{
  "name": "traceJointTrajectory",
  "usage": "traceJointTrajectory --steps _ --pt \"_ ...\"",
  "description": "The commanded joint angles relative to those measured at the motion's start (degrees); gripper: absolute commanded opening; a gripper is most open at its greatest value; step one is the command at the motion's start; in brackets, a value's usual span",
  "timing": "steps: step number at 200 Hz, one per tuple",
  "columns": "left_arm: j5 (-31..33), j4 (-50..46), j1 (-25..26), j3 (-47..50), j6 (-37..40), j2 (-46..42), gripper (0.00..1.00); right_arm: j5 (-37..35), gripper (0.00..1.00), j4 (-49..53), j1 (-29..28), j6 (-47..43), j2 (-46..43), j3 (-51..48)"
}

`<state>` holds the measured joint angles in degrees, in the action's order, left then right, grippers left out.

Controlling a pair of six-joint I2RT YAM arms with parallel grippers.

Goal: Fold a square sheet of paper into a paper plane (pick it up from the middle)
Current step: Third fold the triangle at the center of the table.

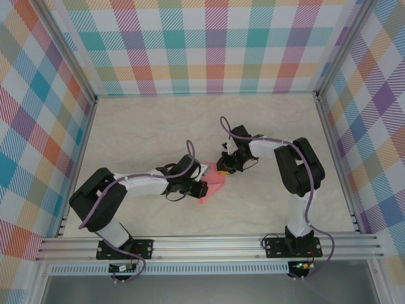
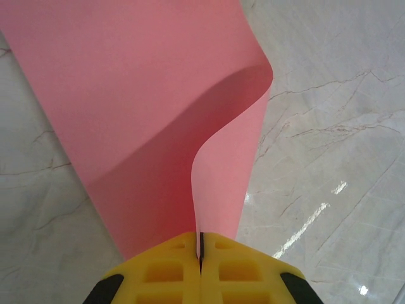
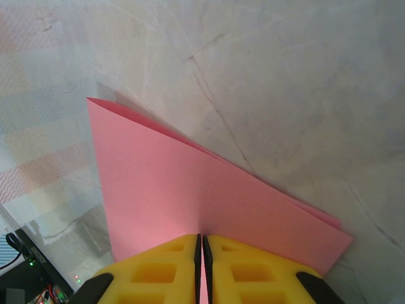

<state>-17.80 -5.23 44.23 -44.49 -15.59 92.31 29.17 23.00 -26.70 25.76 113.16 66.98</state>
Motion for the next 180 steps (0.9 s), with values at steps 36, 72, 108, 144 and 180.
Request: traceJointTrajectory --steps 36,72,108,144,180 --pt "-2.48 -1.59 -1.6 -3.16 2.44 2.24 0.01 -2.62 0.13 2.83 -0.62 -1.01 2.06 -0.26" --pt "-1.71 -2.26 -1.88 -3.52 3.07 3.22 0.01 -2.82 0.13 2.78 -0.68 -0.84 2.06 -0.36" --pt "-0.88 -1.98 -1.87 -3.23 2.86 3.22 0.01 -2.82 0.13 2.72 -0.81 -0.45 1.8 -0.45" --pt "-0.19 -1.61 -1.84 -2.71 2.61 3.29 0.01 -2.72 0.14 2.51 -0.81 -0.12 1.7 -0.53" --pt "0.33 -1.48 -1.86 -3.11 2.59 3.31 0.02 -2.87 0.14 2.26 -0.83 0.1 1.8 -0.8"
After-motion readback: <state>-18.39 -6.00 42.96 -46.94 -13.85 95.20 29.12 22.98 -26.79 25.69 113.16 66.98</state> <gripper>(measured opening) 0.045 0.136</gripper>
